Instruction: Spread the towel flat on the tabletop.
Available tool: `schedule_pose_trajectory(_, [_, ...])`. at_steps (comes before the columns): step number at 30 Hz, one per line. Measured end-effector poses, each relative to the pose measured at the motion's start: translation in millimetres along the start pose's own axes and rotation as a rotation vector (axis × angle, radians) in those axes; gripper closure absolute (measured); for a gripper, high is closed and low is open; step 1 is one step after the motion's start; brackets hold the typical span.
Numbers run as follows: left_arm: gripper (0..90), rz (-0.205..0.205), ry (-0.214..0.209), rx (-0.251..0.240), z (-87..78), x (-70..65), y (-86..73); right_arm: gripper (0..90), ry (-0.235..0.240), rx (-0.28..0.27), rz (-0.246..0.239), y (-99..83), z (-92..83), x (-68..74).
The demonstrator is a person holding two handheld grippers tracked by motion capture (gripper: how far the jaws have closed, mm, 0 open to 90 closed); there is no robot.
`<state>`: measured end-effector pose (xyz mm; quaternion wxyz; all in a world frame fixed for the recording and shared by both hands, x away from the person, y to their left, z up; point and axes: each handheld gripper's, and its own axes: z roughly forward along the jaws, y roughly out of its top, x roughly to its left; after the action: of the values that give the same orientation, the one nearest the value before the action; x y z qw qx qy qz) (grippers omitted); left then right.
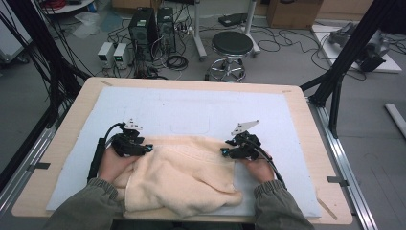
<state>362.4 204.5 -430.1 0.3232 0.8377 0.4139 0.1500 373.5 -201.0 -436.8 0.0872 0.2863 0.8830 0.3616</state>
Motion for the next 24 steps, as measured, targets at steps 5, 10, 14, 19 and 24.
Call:
schedule_pose_trajectory(5, [60.3, -0.021, 0.015, -0.019, -0.6, -0.1, -2.5, 79.3, 0.016, 0.019, -0.055, 3.0, -0.3, 8.0])
schedule_pose_trajectory(10, [78.6, -0.015, 0.007, -0.019, -0.3, -3.2, -1.1, 80.8, 0.019, 0.013, -0.071, 5.2, -3.3, 9.6])
schedule_pose_trajectory(14, [84.0, 0.001, -0.005, -0.025, -2.5, -2.1, 1.5, 81.8, 0.019, -0.031, -0.08, 8.7, -12.8, 10.5])
schedule_pose_trajectory(19, [84.7, -0.013, 0.002, -0.127, -16.3, 3.5, 5.5, 82.4, 0.019, -0.07, -0.077, 14.9, -27.0, 8.5])
schedule_pose_trajectory(24, [84.8, 0.005, 0.01, -0.192, -36.9, 4.4, 18.0, 82.5, 0.004, -0.094, -0.106, 31.3, -40.9, 10.1])
